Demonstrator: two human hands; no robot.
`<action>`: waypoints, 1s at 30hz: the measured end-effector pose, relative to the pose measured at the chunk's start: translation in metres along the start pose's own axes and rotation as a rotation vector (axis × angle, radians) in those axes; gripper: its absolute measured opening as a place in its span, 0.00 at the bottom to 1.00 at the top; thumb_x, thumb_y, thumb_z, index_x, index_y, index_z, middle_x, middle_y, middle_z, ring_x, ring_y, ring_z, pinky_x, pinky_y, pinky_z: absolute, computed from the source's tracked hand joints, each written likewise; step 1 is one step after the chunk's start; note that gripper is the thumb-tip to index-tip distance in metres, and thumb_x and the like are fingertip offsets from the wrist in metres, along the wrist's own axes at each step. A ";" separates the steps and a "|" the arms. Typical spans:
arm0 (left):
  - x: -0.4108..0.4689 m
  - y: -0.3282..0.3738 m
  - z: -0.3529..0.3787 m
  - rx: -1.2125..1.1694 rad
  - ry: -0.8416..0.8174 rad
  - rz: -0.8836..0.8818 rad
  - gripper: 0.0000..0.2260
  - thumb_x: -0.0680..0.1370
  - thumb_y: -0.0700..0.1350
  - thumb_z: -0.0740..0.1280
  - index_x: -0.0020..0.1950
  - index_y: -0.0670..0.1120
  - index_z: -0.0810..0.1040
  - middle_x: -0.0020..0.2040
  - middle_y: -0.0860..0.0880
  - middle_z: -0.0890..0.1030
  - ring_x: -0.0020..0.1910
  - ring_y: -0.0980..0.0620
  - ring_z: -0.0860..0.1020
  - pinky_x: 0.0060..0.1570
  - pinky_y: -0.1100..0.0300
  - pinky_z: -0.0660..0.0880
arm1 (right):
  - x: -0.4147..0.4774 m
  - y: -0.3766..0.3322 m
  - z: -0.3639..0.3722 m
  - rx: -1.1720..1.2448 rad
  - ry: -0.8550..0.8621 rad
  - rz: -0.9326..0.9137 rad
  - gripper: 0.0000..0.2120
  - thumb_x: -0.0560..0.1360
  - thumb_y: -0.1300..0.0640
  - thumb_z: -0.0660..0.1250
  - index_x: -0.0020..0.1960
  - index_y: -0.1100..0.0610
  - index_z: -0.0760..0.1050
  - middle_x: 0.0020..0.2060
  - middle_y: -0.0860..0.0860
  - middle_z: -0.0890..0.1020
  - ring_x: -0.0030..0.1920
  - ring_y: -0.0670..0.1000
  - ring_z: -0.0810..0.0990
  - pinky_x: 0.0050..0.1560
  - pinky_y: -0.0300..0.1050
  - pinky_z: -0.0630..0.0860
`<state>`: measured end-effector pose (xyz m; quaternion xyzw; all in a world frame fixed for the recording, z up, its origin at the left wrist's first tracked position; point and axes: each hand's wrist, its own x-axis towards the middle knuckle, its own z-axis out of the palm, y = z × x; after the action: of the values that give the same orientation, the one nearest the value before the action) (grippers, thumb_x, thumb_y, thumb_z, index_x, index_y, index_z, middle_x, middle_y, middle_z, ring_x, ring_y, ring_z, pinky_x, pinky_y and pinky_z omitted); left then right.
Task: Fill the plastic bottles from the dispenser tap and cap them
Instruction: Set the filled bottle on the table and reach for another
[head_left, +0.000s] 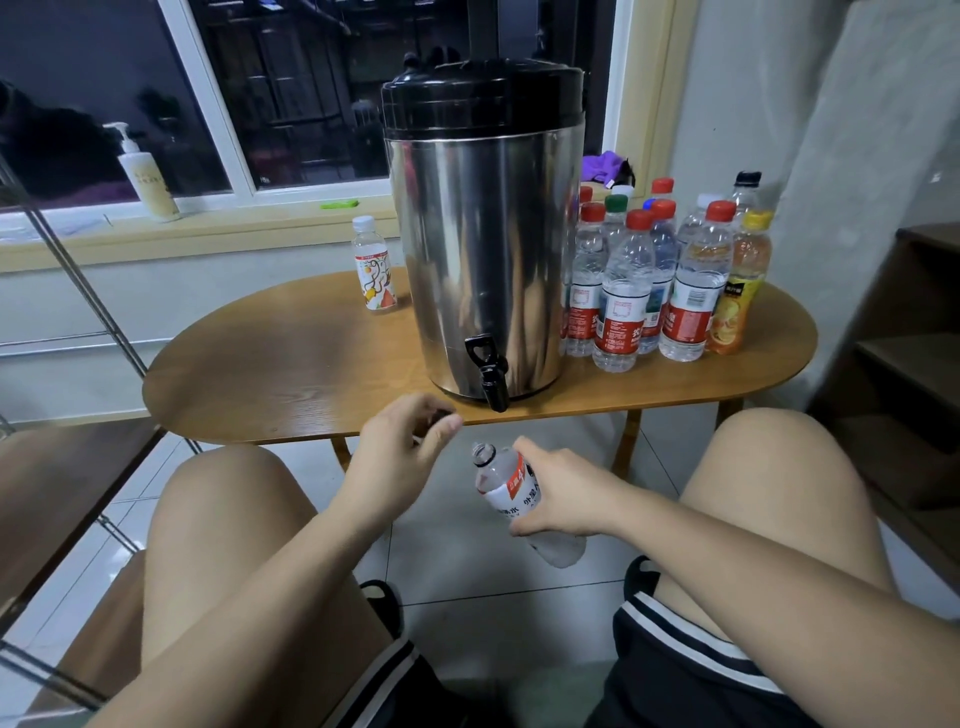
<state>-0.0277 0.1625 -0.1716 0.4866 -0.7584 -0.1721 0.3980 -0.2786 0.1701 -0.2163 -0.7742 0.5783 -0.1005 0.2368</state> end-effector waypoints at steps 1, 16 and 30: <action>0.007 0.003 -0.002 -0.057 0.017 -0.031 0.02 0.84 0.52 0.71 0.56 0.56 0.82 0.48 0.56 0.85 0.49 0.56 0.84 0.51 0.53 0.82 | 0.002 0.002 0.000 0.029 0.009 0.024 0.34 0.62 0.36 0.82 0.57 0.42 0.66 0.50 0.46 0.83 0.50 0.51 0.84 0.53 0.56 0.84; 0.058 0.048 0.001 -0.145 0.139 0.123 0.10 0.84 0.53 0.73 0.64 0.55 0.84 0.49 0.53 0.78 0.51 0.56 0.79 0.51 0.67 0.72 | 0.018 0.008 0.010 0.154 0.115 0.131 0.37 0.61 0.41 0.84 0.60 0.46 0.66 0.51 0.45 0.83 0.51 0.50 0.84 0.52 0.54 0.84; 0.065 0.035 0.007 0.140 0.095 0.316 0.14 0.76 0.47 0.81 0.55 0.47 0.78 0.48 0.56 0.69 0.42 0.61 0.72 0.40 0.68 0.65 | 0.019 0.007 0.007 0.222 0.133 0.132 0.39 0.63 0.41 0.85 0.65 0.46 0.67 0.54 0.45 0.82 0.54 0.49 0.83 0.55 0.52 0.83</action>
<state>-0.0679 0.1207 -0.1252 0.3957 -0.8159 -0.0311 0.4205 -0.2754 0.1523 -0.2282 -0.6953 0.6276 -0.1990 0.2882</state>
